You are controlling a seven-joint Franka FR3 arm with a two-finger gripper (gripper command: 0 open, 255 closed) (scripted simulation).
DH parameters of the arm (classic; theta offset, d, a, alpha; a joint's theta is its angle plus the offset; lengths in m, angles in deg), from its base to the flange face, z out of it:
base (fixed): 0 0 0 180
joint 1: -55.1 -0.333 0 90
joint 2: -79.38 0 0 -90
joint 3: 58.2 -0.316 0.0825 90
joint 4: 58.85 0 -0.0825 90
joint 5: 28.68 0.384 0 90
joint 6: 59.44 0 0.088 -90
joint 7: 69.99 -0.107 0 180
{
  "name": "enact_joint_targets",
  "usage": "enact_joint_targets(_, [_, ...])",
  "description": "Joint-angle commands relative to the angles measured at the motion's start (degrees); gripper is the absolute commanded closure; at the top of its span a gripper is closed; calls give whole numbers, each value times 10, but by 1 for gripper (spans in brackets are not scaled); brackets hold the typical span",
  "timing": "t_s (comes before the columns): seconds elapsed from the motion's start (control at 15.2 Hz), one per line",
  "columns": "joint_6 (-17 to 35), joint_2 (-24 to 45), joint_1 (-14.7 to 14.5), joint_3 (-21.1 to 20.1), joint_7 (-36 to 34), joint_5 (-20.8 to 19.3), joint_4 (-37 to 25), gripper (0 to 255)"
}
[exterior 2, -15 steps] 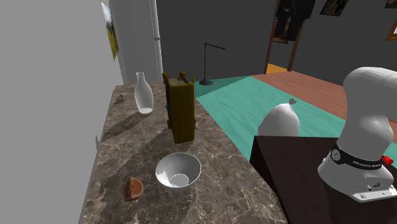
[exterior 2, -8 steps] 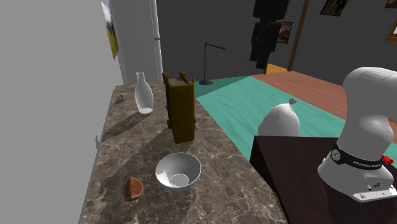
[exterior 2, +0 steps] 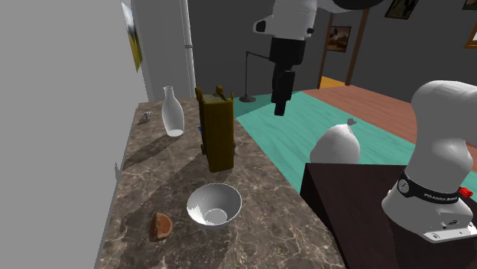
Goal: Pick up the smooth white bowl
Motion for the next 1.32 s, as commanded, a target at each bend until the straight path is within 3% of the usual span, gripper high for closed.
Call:
enact_joint_targets(0.0, [38, 38, -3, 8, 13, 7, -1, 0])
enact_joint_targets(0.66, [186, 258, -22, 35, 98, 82, -65, 0])
enact_joint_targets(1.25, [253, 457, -7, 14, 183, 174, -185, 0])
